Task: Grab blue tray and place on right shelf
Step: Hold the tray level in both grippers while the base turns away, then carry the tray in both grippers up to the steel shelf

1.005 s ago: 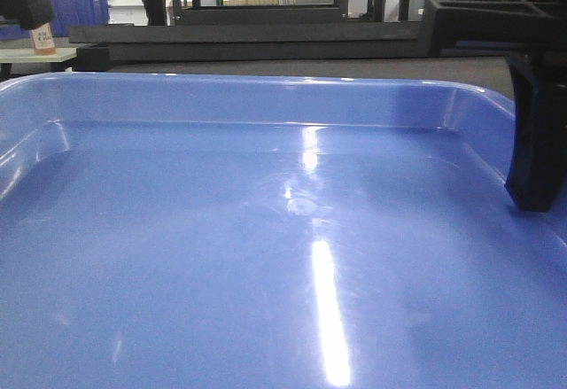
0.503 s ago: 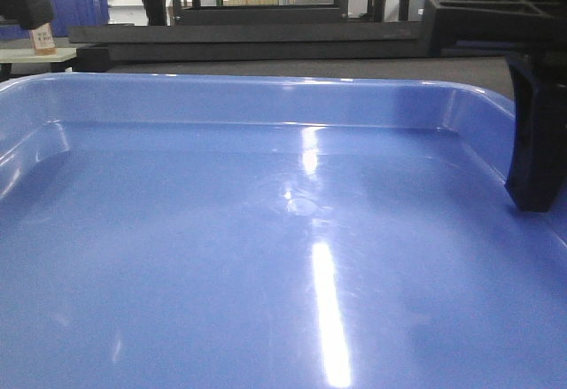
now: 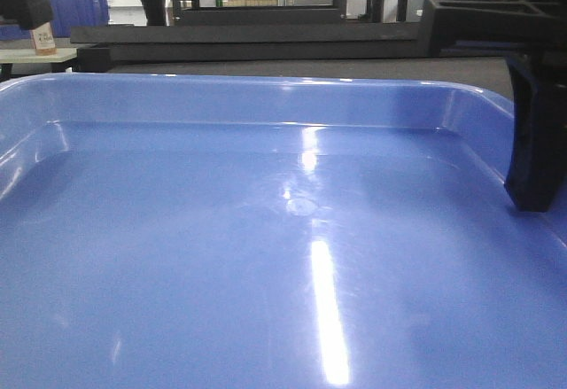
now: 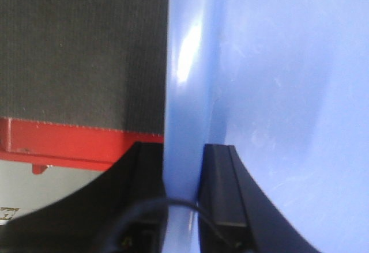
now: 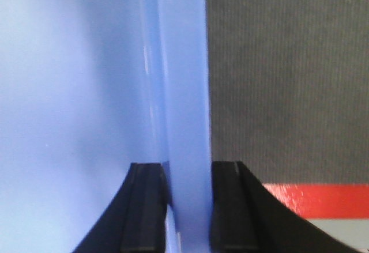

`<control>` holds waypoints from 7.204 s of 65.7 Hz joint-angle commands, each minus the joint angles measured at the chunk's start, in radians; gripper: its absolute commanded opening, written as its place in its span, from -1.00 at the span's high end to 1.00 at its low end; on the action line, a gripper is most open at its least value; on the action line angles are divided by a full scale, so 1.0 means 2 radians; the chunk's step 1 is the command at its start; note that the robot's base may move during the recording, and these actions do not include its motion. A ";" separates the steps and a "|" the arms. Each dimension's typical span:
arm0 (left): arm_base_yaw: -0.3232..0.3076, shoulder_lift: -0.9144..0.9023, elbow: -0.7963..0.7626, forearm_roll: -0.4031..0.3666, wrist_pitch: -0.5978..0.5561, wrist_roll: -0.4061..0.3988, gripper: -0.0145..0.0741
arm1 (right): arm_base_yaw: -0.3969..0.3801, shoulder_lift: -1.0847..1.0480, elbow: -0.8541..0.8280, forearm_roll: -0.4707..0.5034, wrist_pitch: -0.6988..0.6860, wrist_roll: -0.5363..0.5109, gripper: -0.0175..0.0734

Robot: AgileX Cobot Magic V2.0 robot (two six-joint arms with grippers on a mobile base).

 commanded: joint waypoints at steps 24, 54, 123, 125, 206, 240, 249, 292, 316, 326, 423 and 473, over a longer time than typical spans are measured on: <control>-0.005 -0.013 -0.013 -0.001 -0.002 -0.015 0.78 | 0.003 -0.016 -0.013 0.003 -0.015 0.008 0.12; -0.005 -0.013 -0.013 -0.054 -0.002 -0.015 0.78 | 0.003 -0.016 -0.013 0.003 -0.015 0.008 0.12; -0.005 -0.013 -0.013 -0.059 0.002 -0.015 0.78 | 0.003 -0.016 -0.013 0.003 -0.015 0.008 0.12; -0.005 -0.013 -0.013 -0.059 0.002 -0.015 0.78 | 0.003 -0.016 -0.013 0.003 -0.015 0.008 0.12; -0.005 -0.013 -0.013 -0.059 0.003 -0.015 0.78 | 0.003 -0.016 -0.013 0.003 -0.015 0.008 0.12; -0.005 -0.013 -0.013 -0.059 0.005 -0.015 0.78 | 0.003 -0.016 -0.013 0.003 -0.014 0.008 0.12; -0.005 -0.013 -0.013 -0.059 0.005 -0.015 0.78 | 0.003 -0.016 -0.013 0.003 -0.014 0.008 0.12; -0.005 -0.013 -0.013 -0.059 0.006 -0.015 0.78 | 0.003 -0.015 -0.013 0.003 -0.015 0.008 0.12; -0.005 -0.013 -0.013 -0.059 0.006 -0.015 0.78 | 0.003 -0.015 -0.013 0.003 -0.015 0.008 0.12; -0.005 -0.013 -0.013 -0.059 0.006 -0.015 0.78 | 0.003 -0.015 -0.013 0.003 -0.015 0.008 0.12; -0.005 -0.013 -0.013 -0.059 0.006 -0.015 0.78 | 0.003 -0.015 -0.013 0.003 -0.015 0.008 0.12; -0.005 -0.013 -0.013 -0.059 0.006 -0.015 0.78 | 0.003 -0.015 -0.013 0.003 -0.015 0.008 0.12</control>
